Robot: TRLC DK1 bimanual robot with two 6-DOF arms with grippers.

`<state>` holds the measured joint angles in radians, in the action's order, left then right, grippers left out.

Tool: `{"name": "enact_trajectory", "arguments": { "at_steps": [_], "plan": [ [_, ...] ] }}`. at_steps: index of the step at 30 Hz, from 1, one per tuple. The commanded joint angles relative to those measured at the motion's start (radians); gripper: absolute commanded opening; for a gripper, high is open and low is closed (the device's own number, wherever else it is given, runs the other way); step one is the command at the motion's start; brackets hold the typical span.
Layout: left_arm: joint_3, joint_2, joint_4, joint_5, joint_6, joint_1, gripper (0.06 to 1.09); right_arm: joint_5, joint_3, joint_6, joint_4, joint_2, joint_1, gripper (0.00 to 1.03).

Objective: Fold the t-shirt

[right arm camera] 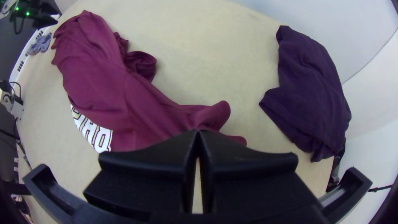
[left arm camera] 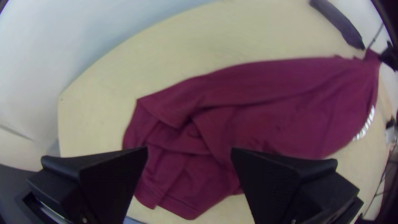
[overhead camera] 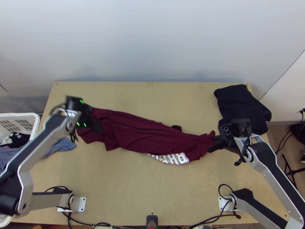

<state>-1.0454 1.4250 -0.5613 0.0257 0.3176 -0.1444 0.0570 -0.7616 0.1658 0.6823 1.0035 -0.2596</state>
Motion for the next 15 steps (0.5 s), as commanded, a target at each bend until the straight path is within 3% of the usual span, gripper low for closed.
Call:
{"name": "enact_trajectory", "arguments": {
  "at_steps": [1,10,15],
  "plan": [
    [0.160,-0.159,-0.065,-0.006,0.089,-0.181,0.99,0.001,0.010,-0.005,-0.010,0.010,-0.013,0.03],
    [0.274,-0.104,0.067,0.017,0.247,-0.205,0.99,0.000,0.002,-0.014,-0.010,0.015,-0.015,0.03],
    [0.294,-0.090,0.182,0.023,0.279,-0.196,0.99,-0.002,-0.004,-0.017,-0.010,0.010,-0.015,0.03]
  ]
}}
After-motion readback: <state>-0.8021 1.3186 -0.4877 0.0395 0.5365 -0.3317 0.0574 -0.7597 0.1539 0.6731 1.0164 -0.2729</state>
